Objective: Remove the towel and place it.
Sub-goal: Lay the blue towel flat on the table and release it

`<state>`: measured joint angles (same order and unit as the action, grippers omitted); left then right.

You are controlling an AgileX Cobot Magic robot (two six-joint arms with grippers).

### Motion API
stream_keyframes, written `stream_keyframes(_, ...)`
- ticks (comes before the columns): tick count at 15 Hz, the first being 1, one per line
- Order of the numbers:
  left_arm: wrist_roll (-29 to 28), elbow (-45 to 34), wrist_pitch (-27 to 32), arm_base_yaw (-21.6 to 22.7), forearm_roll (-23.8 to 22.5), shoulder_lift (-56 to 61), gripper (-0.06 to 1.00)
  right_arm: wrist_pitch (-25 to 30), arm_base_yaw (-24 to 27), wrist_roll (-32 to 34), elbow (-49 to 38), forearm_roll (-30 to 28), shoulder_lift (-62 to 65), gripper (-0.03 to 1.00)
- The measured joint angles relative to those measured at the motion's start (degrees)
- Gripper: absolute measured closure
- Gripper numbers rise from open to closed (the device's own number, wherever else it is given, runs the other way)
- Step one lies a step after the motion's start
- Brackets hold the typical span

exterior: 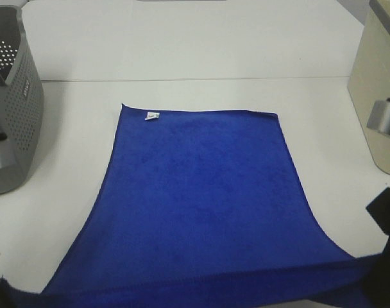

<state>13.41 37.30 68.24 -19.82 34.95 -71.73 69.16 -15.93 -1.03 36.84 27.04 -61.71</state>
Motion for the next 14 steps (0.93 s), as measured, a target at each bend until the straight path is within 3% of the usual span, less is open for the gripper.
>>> stream_keyframes(7, 2.4, -7.3, -0.3, -0.5, 4.5, 0.1, 0.94, 0.2, 0.1, 0.0, -3.8, 0.8, 0.0, 0.95)
stream_keyframes(11, 0.5, -7.3, -4.9, -8.8, 3.8, -0.9, 0.94, 0.2, 0.1, 0.0, -3.8, -1.8, 0.0, 0.95)
stream_keyframes(14, -0.9, -7.3, -7.8, -10.0, 3.3, -4.2, 0.94, 0.2, 0.1, 0.2, -3.9, -1.8, -0.3, 0.95)
